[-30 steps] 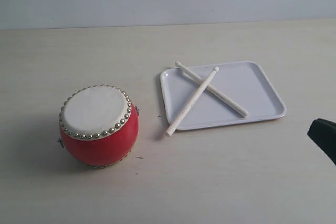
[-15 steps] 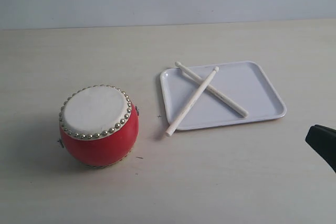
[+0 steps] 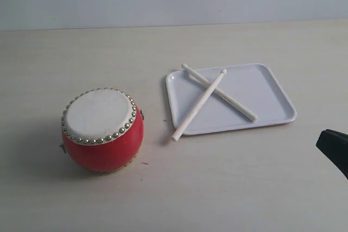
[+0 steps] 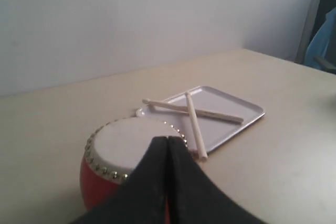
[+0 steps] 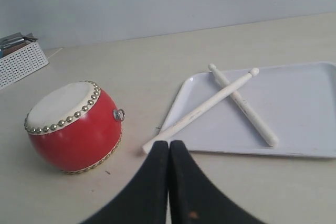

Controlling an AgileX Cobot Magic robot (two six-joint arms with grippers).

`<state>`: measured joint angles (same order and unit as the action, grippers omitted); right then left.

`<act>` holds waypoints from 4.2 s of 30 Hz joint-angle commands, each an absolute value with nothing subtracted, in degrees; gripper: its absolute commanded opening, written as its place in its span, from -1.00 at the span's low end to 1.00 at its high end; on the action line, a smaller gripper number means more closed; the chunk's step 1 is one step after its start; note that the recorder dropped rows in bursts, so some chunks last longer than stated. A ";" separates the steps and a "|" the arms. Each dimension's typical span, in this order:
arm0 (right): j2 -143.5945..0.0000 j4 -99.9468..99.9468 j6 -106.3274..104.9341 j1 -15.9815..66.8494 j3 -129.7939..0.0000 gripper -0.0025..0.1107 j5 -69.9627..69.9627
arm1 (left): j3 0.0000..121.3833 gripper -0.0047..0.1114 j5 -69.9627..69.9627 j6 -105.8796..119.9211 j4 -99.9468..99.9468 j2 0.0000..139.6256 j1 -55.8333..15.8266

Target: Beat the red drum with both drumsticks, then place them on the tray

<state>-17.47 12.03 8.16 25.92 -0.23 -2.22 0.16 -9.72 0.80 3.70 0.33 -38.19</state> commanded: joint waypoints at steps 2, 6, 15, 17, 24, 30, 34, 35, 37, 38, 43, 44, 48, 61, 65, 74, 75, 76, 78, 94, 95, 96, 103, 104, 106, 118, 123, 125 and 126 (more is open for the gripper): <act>-17.34 11.88 7.94 25.98 0.00 -0.96 -2.05 | 0.00 -0.92 -15.69 -0.58 3.99 0.00 -35.40; -17.34 11.88 8.07 25.98 0.00 -0.96 -2.05 | 0.00 -0.92 -18.69 -0.58 3.99 0.00 -35.29; -17.34 11.88 8.07 25.98 0.00 -0.96 -2.05 | 0.00 -0.92 -20.31 1.43 4.14 0.00 -35.29; -17.34 12.07 8.07 25.98 0.00 -0.96 -2.05 | 0.00 -0.92 -20.18 3.56 4.14 0.00 -35.29; -17.34 12.07 8.07 25.98 0.00 -0.96 -2.05 | 0.00 -0.92 -20.18 3.95 4.23 0.00 -35.29; -17.34 11.95 8.07 25.98 0.00 -0.96 -2.05 | 0.00 -0.92 -20.18 1.77 4.23 0.00 -35.29; -17.34 11.95 8.07 25.98 0.00 -0.96 -2.05 | 0.00 -0.92 -20.18 1.10 4.23 0.00 -35.29; -17.34 11.95 8.07 25.98 0.00 -0.96 -2.05 | 0.00 -0.92 -20.18 1.10 4.23 0.00 -35.04; -17.34 11.95 8.07 25.98 0.00 -0.96 -2.05 | 0.00 -0.92 -20.18 1.10 4.23 0.00 -33.68; -17.34 11.95 8.07 25.98 0.00 -0.96 -2.05 | 0.00 -0.92 -20.18 1.10 4.23 0.00 -32.56; -17.34 11.97 7.96 25.98 0.00 -0.96 -2.05 | 0.00 -0.92 -20.18 1.10 4.23 0.00 -25.53; -17.34 11.97 7.96 25.98 0.00 -0.96 -2.05 | 0.00 -0.92 -20.18 1.10 4.23 0.00 -24.41; -17.34 11.97 7.96 25.98 0.00 -0.96 -2.05 | 0.00 -0.92 -20.18 1.10 4.23 0.00 -19.85; -17.34 11.97 7.96 25.98 0.00 -0.96 -1.79 | 0.00 -0.92 -20.30 1.34 3.53 0.00 -8.47; -17.34 11.97 7.96 25.98 0.00 -0.96 -1.79 | 0.00 -0.92 -20.30 1.11 3.53 0.00 -6.70; -17.34 11.97 7.96 25.98 0.00 -0.96 -1.79 | 0.00 -0.92 -20.41 1.11 3.75 0.00 -6.41; -17.34 11.97 7.96 25.98 0.00 -0.96 -1.79 | 0.00 -0.92 -20.41 1.11 3.75 0.00 -6.41; -17.34 11.97 7.96 25.98 0.00 -0.96 -1.79 | 0.00 -0.92 -20.41 1.11 3.75 0.00 -6.41; -17.34 11.97 7.96 25.98 0.00 -0.96 -1.79 | 0.00 -0.92 -20.41 1.11 3.75 0.00 -6.41; -17.34 11.97 8.07 25.98 0.00 -0.96 -1.79 | 0.00 -0.92 -20.30 1.11 3.75 0.00 -6.30; -17.34 11.97 8.07 25.98 0.00 -0.96 -1.79 | 0.00 -0.92 -20.30 1.11 3.75 0.00 -6.37; -17.34 11.97 8.07 25.98 0.00 -0.96 -1.79 | 0.00 -0.92 -20.30 1.11 3.75 0.00 -6.37; -17.34 11.97 8.07 25.98 0.00 -0.96 -1.79 | 0.00 -0.92 -20.30 1.25 3.75 0.00 -6.37; -17.34 11.97 8.07 25.98 0.00 -0.96 -1.79 | 0.00 -0.92 -20.30 1.25 3.75 0.00 -6.37; -17.34 11.97 8.07 25.98 0.00 -0.96 -1.79 | 0.00 -0.92 -20.30 1.25 3.75 0.00 -6.37; -17.34 11.97 8.07 25.98 0.00 -0.96 -1.79 | 0.00 -0.92 -20.30 1.37 3.75 0.00 -6.37; -17.34 11.97 8.07 25.98 0.00 -0.96 -1.79 | 0.00 -0.92 -20.30 1.37 3.75 0.00 -6.37; -17.34 11.97 8.07 25.98 0.00 -0.96 -1.79 | 0.00 -0.92 -20.30 1.37 3.75 0.00 -6.37; -17.34 11.97 8.07 25.98 0.00 -0.96 -1.79 | 0.00 -0.92 -20.30 1.37 3.75 0.00 -6.37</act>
<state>-17.47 12.06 8.16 25.92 -0.23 -2.26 0.04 -20.55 1.52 3.64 0.33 -6.43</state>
